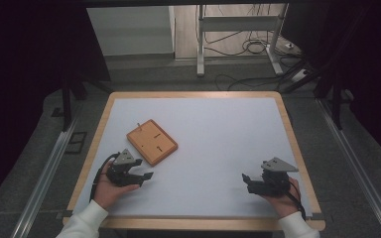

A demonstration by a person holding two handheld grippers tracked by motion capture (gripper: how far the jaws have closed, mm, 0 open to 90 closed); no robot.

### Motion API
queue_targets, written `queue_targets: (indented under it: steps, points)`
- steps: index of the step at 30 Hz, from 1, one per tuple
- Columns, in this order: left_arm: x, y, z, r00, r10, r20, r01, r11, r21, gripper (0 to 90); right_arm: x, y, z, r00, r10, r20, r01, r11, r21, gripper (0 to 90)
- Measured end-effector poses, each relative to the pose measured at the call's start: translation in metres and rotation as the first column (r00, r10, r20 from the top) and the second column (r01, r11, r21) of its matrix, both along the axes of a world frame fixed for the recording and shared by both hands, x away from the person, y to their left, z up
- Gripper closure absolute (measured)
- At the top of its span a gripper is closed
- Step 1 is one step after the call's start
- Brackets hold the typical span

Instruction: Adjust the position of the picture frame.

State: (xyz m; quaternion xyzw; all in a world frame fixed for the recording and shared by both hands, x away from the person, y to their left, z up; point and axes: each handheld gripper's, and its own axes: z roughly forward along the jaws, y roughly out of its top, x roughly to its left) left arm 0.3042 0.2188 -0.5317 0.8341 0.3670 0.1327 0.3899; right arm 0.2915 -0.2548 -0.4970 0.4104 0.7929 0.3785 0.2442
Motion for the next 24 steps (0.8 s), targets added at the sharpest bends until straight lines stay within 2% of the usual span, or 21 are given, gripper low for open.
queue_targets:
  steps: [3, 6, 8, 14, 15, 17, 20, 21, 24]
  points:
    - [0.004, 0.002, -0.002, 0.9999, 0.010, -0.011, -0.010, 0.9999, -0.013, 29.7, 0.000, 0.000, 0.000, 0.9999, 0.011, -0.007, -0.011, 0.9999, 0.011, 14.1]
    - [0.006, -0.001, -0.002, 0.9997, 0.008, -0.022, -0.009, 0.9999, -0.005, 29.7, -0.004, 0.000, 0.001, 0.9993, 0.036, 0.001, -0.036, 0.9993, -0.011, 15.2]
    - [0.006, -0.003, -0.001, 0.9998, 0.006, -0.022, -0.006, 1.0000, -0.003, 29.6, -0.007, 0.000, 0.000, 0.9983, 0.058, -0.001, -0.058, 0.9981, -0.019, 15.4]
    - [0.001, -0.005, 0.002, 0.9999, 0.008, -0.015, -0.008, 0.9999, -0.007, 28.9, -0.012, -0.003, 0.000, 0.9971, 0.075, 0.005, -0.075, 0.9970, -0.015, 15.9]
    - [0.001, -0.004, 0.002, 0.9998, 0.011, -0.014, -0.012, 0.9996, -0.026, 28.2, -0.013, -0.004, -0.001, 0.9966, 0.083, 0.005, -0.083, 0.9965, -0.014, 16.3]
    - [0.001, -0.003, 0.002, 0.9998, 0.015, -0.013, -0.015, 0.9994, -0.030, 27.5, -0.014, -0.004, -0.002, 0.9961, 0.088, 0.003, -0.088, 0.9960, -0.014, 16.5]
    - [0.002, -0.001, 0.003, 0.9997, 0.023, -0.005, -0.023, 0.9990, -0.039, 26.8, -0.015, -0.003, -0.003, 0.9939, 0.107, 0.025, -0.107, 0.9936, -0.038, 16.7]
    - [0.002, 0.000, 0.003, 0.9997, 0.024, -0.003, -0.024, 0.9990, -0.038, 26.5, -0.015, -0.004, -0.002, 0.9935, 0.108, 0.035, -0.107, 0.9936, -0.037, 16.9]
    - [0.004, 0.002, 0.002, 0.9994, 0.034, -0.011, -0.034, 0.9979, -0.054, 25.2, -0.015, -0.005, -0.003, 0.9946, 0.100, 0.027, -0.100, 0.9948, -0.023, 17.3]
